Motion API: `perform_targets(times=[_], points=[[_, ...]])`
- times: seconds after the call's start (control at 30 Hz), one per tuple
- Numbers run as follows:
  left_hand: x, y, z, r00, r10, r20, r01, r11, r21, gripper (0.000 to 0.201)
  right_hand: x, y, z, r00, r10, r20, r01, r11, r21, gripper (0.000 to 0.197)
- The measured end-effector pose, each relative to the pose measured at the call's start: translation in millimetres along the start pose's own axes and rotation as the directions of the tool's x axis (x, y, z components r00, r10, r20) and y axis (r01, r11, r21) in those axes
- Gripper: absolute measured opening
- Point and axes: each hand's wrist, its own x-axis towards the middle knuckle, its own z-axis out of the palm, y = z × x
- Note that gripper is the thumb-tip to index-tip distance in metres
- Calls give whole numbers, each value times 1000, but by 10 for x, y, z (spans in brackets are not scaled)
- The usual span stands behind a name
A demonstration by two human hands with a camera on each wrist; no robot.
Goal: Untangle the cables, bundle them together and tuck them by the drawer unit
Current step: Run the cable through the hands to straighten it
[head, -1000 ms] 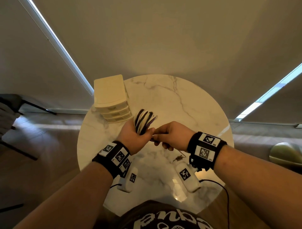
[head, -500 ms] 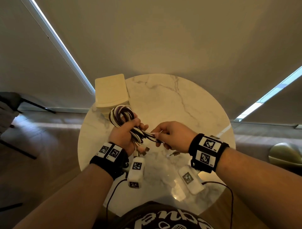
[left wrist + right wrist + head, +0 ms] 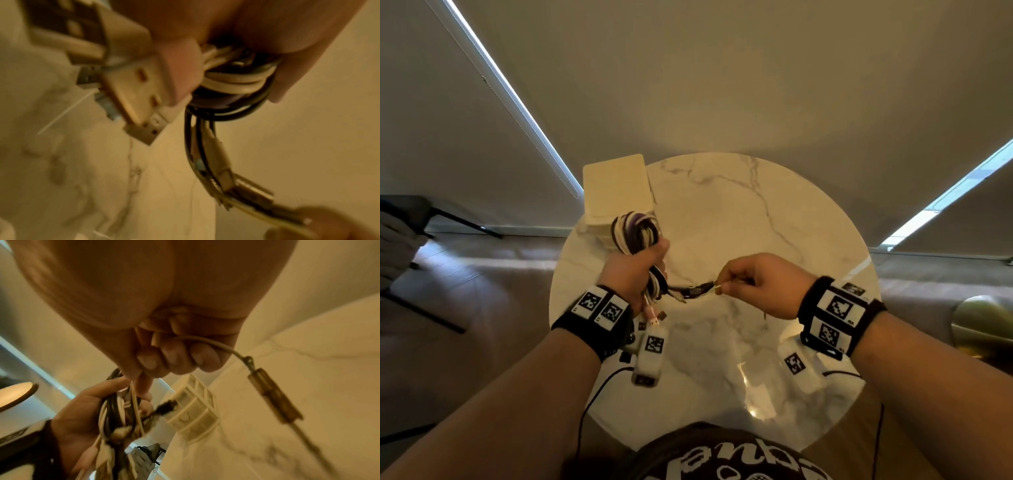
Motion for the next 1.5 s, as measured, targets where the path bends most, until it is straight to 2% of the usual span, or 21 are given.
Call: perform_targets(times=[0.1, 0.17, 0.23, 0.3, 0.37, 0.4, 0.5, 0.6, 0.63, 0.7, 0.77, 0.8, 0.87, 0.93, 1.03, 1.07, 1.23, 1.3, 1.37, 1.43, 1.5], points=[[-67, -83, 35, 988, 35, 149, -71, 967, 244, 64, 53, -199, -125, 997, -74, 15, 75, 992, -102, 10], [-112, -131, 71, 934, 39, 354, -143, 952, 272, 72, 94, -320, -157, 993, -114, -13, 113, 990, -85, 11], [-198, -140, 110, 834, 64, 549, -230, 943, 240, 65, 134, -415, -166, 987, -150, -54, 149, 988, -35, 13], [-266, -175, 150, 751, 88, 654, -246, 957, 154, 62, 170, -469, -154, 984, -163, -77, 164, 986, 13, 15], [-330, -182, 178, 726, 107, 679, -256, 959, 123, 40, 188, -492, -126, 981, -161, -108, 169, 983, 68, 17], [-358, -170, 188, 723, 110, 682, -270, 954, 132, 36, 189, -499, -110, 981, -156, -119, 167, 982, 92, 19], [-371, -187, 129, 767, 83, 637, -216, 967, 133, 31, 191, -455, -75, 978, -136, -159, 154, 982, 106, 16], [-319, -190, 44, 872, 7, 489, 38, 996, -83, 22, 175, -250, -109, 980, -34, -197, 42, 998, 37, 9], [-285, -188, 21, 910, -7, 414, 69, 988, -135, 22, 160, -164, -125, 985, 28, -168, -30, 1000, -10, 5], [-203, -186, -32, 964, 42, 262, -11, 993, -119, 17, 118, -64, -117, 992, 96, -86, -109, 981, -163, 27], [-168, -162, -39, 969, 116, 217, -104, 992, -64, 15, 100, -126, -46, 998, 62, -24, -65, 986, -153, 53], [-179, -145, -10, 963, 129, 236, -116, 991, -67, 13, 108, -205, 8, 999, 39, 14, -38, 997, -69, 55], [-248, -97, 90, 941, 136, 309, -105, 988, -115, 9, 159, -325, 159, 994, 10, 110, -17, 998, 58, 48], [-339, -10, 195, 911, 155, 382, -73, 973, -220, 7, 201, -375, 296, 986, -12, 167, 6, 999, 36, 39], [-403, 90, 198, 908, 121, 401, 59, 910, -409, 8, 154, -330, 340, 990, -51, 134, 40, 996, 84, 11], [-392, 89, 168, 914, 114, 388, 83, 886, -455, 11, 120, -327, 324, 994, -60, 93, 54, 996, 67, 9], [-373, 9, 142, 961, 68, 268, 109, 797, -593, 12, 59, -362, 339, 999, -32, 26, 34, 998, -60, 27], [-354, 1, 138, 976, 39, 214, 90, 824, -560, 14, 41, -383, 333, 1000, -30, -7, 30, 999, -30, 38], [-335, -5, 114, 986, 12, 164, 67, 882, -466, 24, 13, -426, 321, 996, -41, -74, 43, 999, 26, 45], [-296, -12, 92, 991, 78, 113, -31, 928, -371, 20, 5, -497, 306, 991, -10, -131, 25, 993, 114, 41], [-281, -27, 58, 978, 157, 135, -127, 971, -204, 26, 34, -544, 268, 989, 64, -131, -37, 980, 196, 32]])
